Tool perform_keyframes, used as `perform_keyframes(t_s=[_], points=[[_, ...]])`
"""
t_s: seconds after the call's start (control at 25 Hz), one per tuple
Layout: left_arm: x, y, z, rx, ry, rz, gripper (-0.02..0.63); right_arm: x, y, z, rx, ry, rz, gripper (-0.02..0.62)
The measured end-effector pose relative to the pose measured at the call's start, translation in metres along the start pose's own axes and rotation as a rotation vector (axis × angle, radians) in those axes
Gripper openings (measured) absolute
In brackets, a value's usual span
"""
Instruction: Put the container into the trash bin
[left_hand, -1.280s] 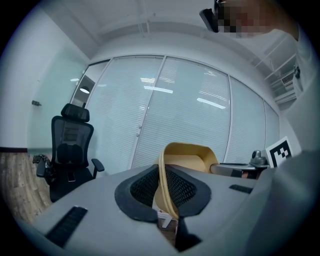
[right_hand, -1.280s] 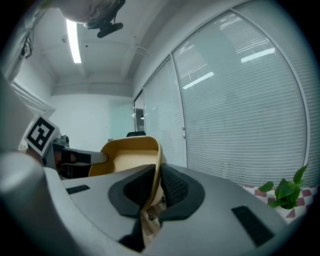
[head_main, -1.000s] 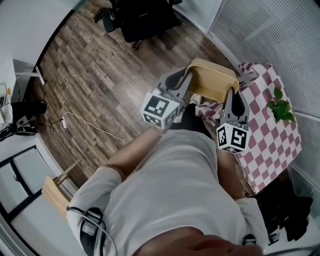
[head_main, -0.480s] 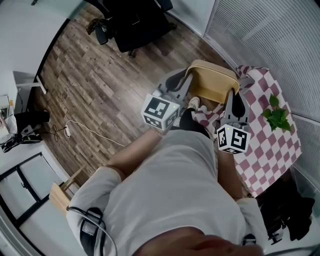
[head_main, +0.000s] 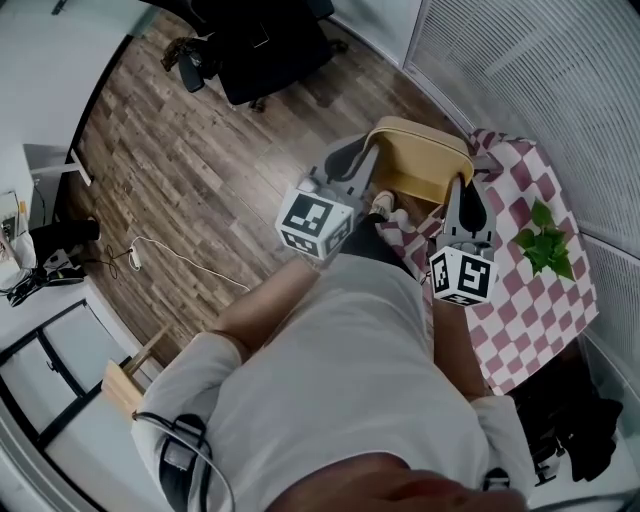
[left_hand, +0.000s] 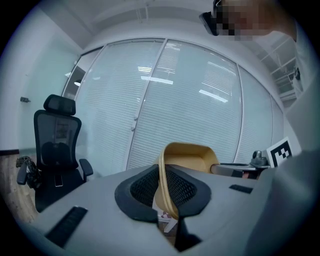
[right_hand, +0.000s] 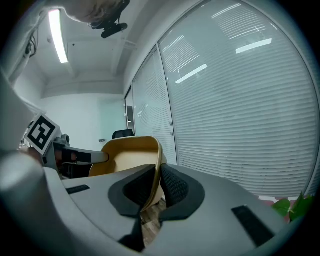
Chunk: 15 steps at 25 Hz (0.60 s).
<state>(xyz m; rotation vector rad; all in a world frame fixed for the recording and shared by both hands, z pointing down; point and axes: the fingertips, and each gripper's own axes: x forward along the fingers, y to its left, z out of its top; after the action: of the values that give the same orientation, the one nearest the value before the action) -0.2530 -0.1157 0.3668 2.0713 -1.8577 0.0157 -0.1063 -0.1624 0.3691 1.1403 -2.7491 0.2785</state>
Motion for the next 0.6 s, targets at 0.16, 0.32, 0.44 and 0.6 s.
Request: perform_keyframes(t_s=[0.16,0.32,0.44,0.6], points=[[0.012,0.002,-0.003,-0.006,0.010,0.001,0.057,0.008,-0.009,-0.003,0.005,0.005,-0.002,0.054],[0.018,0.005,-0.001,0.002,0.022,-0.017,0.057,0.013,-0.011,-0.005,0.013,0.011,-0.018,0.054],[0.023,0.011,-0.001,0.008,0.033,-0.032,0.057,0.019,-0.009,-0.007,0.017,0.016,-0.035,0.054],[0.028,0.021,-0.007,0.000,0.059,-0.051,0.057,0.026,-0.005,-0.014,0.020,0.034,-0.056,0.054]])
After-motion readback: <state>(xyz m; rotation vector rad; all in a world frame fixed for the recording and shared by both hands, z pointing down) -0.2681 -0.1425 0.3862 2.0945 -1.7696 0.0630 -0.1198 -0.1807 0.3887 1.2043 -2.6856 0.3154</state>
